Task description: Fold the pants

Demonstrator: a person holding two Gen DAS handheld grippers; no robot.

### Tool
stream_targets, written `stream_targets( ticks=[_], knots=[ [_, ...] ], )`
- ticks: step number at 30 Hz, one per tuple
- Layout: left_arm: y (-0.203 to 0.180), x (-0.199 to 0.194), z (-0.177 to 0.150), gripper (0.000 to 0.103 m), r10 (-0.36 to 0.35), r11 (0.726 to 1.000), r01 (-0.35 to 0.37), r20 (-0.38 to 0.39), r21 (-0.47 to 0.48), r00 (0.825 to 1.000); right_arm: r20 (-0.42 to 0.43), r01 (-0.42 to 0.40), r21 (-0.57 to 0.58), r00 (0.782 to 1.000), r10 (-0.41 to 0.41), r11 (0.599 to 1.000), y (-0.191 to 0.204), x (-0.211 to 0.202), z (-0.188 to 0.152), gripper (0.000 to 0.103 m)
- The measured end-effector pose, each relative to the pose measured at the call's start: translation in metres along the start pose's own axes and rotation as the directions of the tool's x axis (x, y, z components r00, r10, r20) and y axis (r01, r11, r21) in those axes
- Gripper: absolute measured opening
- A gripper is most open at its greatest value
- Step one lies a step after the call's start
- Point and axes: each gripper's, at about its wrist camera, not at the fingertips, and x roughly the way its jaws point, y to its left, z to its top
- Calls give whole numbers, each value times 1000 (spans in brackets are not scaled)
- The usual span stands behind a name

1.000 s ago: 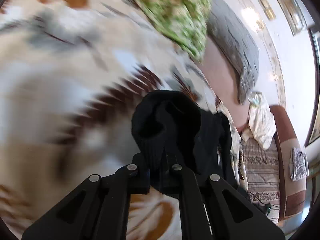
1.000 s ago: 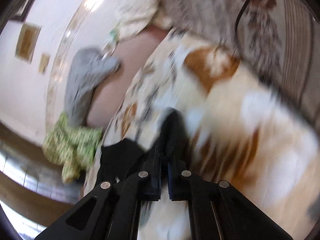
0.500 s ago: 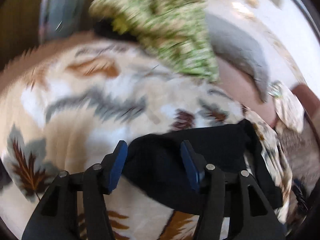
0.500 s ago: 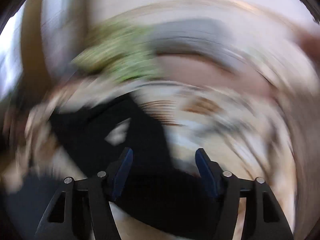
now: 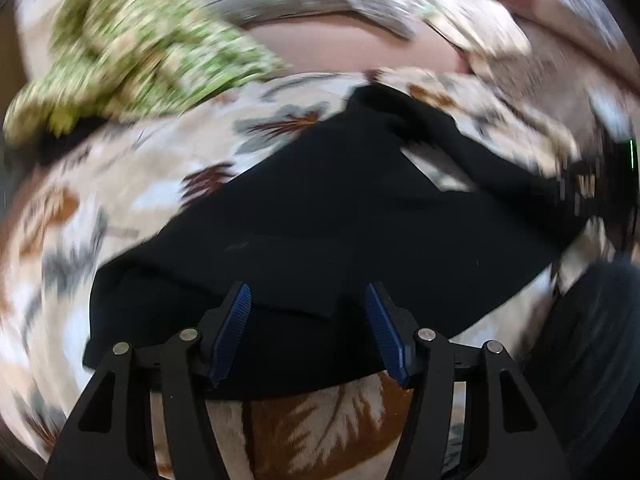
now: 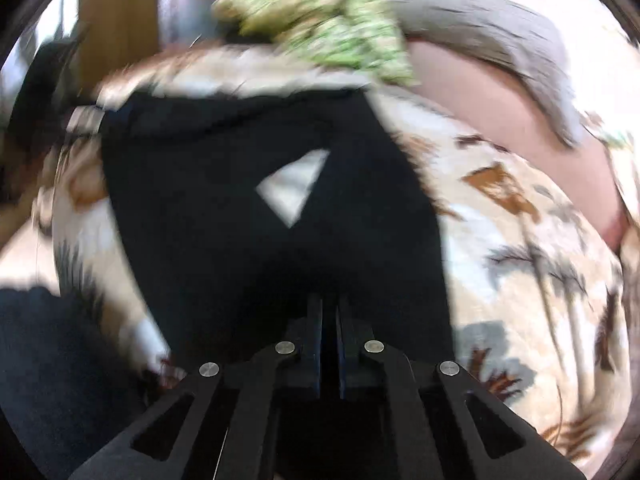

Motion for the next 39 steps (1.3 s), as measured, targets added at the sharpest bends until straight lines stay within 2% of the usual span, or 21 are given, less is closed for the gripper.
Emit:
stream_targets(
  ticks=[2, 4, 6, 7, 8, 11, 13, 16, 19, 20, 22, 23, 25, 29, 31, 32, 33, 34, 36, 38, 39],
  knots=[
    [-12, 3, -1, 59, 58, 995, -59, 21, 86, 998, 92, 17, 121, 995, -28, 993, -23, -18, 7, 4],
    [-16, 10, -1, 57, 161, 979, -163, 24, 122, 987, 158, 21, 237, 986, -60, 971, -46, -30, 11, 4],
    [-13, 22, 4, 37, 220, 967, -219, 4, 127, 975, 231, -8, 375, 969, -85, 927, -76, -43, 10, 4],
    [-9, 27, 7, 17, 229, 967, -226, -15, 118, 973, 275, -43, 450, 957, -93, 892, -92, -50, 8, 4],
    [-5, 30, 13, 9, 261, 961, -257, -26, 105, 965, 303, -66, 496, 948, -101, 866, -103, -54, 5, 4],
    [14, 27, 37, 9, 317, 947, -317, 14, 46, 948, 360, -131, 588, 926, -112, 798, -127, -55, 4, 4],
    [37, 24, 59, 9, 352, 936, -351, 41, -33, 935, 394, -166, 614, 912, -117, 771, -139, -57, 2, 4],
    [80, 27, 91, 8, 377, 917, -363, 66, -166, 924, 457, -205, 593, 882, -117, 779, -139, -75, 6, 4],
    [117, 40, 104, 8, 346, 904, -321, 42, -281, 937, 521, -243, 532, 849, -87, 811, -117, -107, 7, 4],
    [125, 45, 105, 8, 344, 899, -320, 29, -298, 939, 547, -260, 498, 834, -68, 827, -106, -121, 7, 4],
    [123, 53, 103, 8, 349, 900, -327, 24, -287, 937, 584, -297, 466, 811, -38, 833, -91, -139, 2, 3],
    [122, 56, 101, 8, 353, 900, -333, 25, -281, 935, 600, -323, 466, 800, -26, 824, -86, -148, -3, 3],
    [121, 61, 101, 8, 351, 902, -331, 24, -277, 936, 634, -400, 483, 773, 4, 779, -83, -157, -16, 4],
    [118, 65, 101, 8, 347, 906, -326, 33, -270, 937, 660, -473, 510, 751, 25, 718, -79, -168, -37, 3],
    [115, 71, 103, 8, 348, 910, -331, 26, -250, 937, 664, -512, 536, 747, 39, 672, -83, -164, -45, 4],
    [115, 76, 106, 8, 347, 913, -333, 21, -238, 937, 655, -516, 566, 755, 30, 643, -89, -158, -49, 4],
    [114, 78, 108, 8, 348, 914, -334, 19, -232, 937, 635, -503, 595, 772, 17, 626, -95, -152, -51, 4],
    [113, 82, 110, 8, 348, 915, -336, 16, -224, 937, 579, -458, 653, 815, -8, 604, -107, -138, -52, 4],
    [115, 92, 117, 8, 349, 915, -339, 6, -217, 937, 494, -386, 730, 868, -45, 564, -131, -115, -53, 4],
    [123, 104, 121, 11, 359, 905, -354, -25, -237, 933, 424, -312, 760, 903, -72, 570, -150, -93, -48, 4],
    [127, 109, 122, 12, 365, 898, -362, -37, -251, 930, 393, -273, 776, 915, -97, 568, -165, -77, -41, 8]
  ],
)
